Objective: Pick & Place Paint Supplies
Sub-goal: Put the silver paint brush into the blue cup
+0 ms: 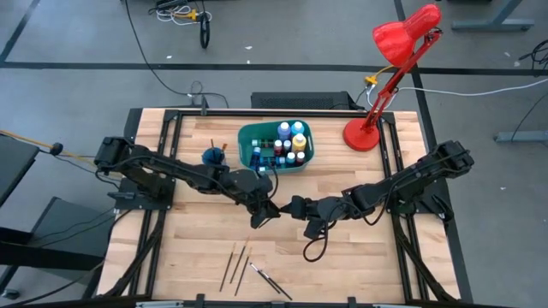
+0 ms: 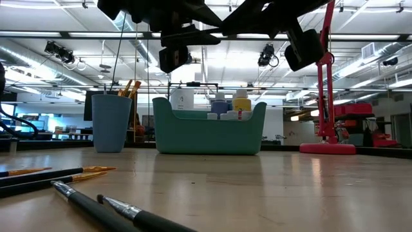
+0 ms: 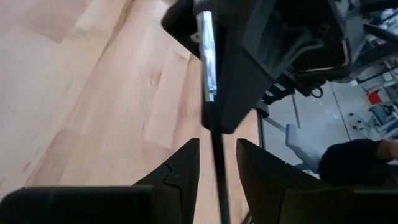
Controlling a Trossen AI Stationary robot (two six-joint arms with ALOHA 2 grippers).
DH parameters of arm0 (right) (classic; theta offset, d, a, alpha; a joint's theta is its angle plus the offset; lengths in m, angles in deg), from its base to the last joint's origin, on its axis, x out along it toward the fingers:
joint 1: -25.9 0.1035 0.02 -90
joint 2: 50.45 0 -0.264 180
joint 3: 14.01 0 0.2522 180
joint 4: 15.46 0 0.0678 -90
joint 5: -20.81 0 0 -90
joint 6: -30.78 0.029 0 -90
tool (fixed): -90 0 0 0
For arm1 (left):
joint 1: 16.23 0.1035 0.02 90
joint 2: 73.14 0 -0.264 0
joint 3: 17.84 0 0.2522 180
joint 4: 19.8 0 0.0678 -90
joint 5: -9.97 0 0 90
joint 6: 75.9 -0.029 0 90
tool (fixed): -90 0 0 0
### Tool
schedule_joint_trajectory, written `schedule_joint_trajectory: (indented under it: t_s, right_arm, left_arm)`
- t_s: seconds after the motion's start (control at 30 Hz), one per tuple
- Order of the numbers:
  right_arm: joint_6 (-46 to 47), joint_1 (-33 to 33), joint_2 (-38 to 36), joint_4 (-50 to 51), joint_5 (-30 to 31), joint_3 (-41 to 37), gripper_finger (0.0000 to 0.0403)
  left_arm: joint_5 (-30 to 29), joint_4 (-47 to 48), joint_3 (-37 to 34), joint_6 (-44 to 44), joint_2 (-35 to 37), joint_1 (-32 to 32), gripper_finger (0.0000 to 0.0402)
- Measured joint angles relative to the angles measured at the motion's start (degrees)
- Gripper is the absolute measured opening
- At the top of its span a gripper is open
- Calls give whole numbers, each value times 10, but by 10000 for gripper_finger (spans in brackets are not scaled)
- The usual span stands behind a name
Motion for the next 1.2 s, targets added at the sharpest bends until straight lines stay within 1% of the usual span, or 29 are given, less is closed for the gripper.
schedule_joint_trajectory:
  t_s: [0.07, 0.13, 0.37, 0.5, 0.63, 0.73, 0.87, 1.0, 1.1, 1.2]
  right_arm:
    - [0, 0, 0, 0, 0, 0, 9]
    - [1, 0, 0, 0, -1, 0, 9]
    - [6, 0, 0, 3, -2, 0, 9]
    - [39, 0, 0, 3, -3, 0, 17]
    - [73, 0, 0, 1, -5, 0, 41]
    - [96, 5, 0, -2, 2, 0, 59]
    - [96, 23, 0, -1, 41, 0, 74]
    - [91, 50, 0, -1, 118, 0, 79]
    - [91, 71, 0, -2, 177, 0, 79]
    - [90, 86, 0, -4, 208, 0, 80]
  left_arm:
    - [-10, -1, 0, 0, 0, 0, 111]
    - [-15, -1, 0, 0, 0, 0, 100]
    - [-21, 0, 0, -18, 0, 0, 23]
    - [-22, 0, 0, -22, 0, 0, 22]
    - [-25, 5, 0, -25, 0, 0, 38]
    - [-44, 29, 0, -26, 0, -1, 35]
    - [-94, 43, -1, -35, 0, -3, 22]
    - [-125, 46, -1, -47, 2, -3, 22]
    - [-146, 53, -1, -84, 20, -3, 27]
    - [-183, 62, -1, -113, 57, -3, 26]
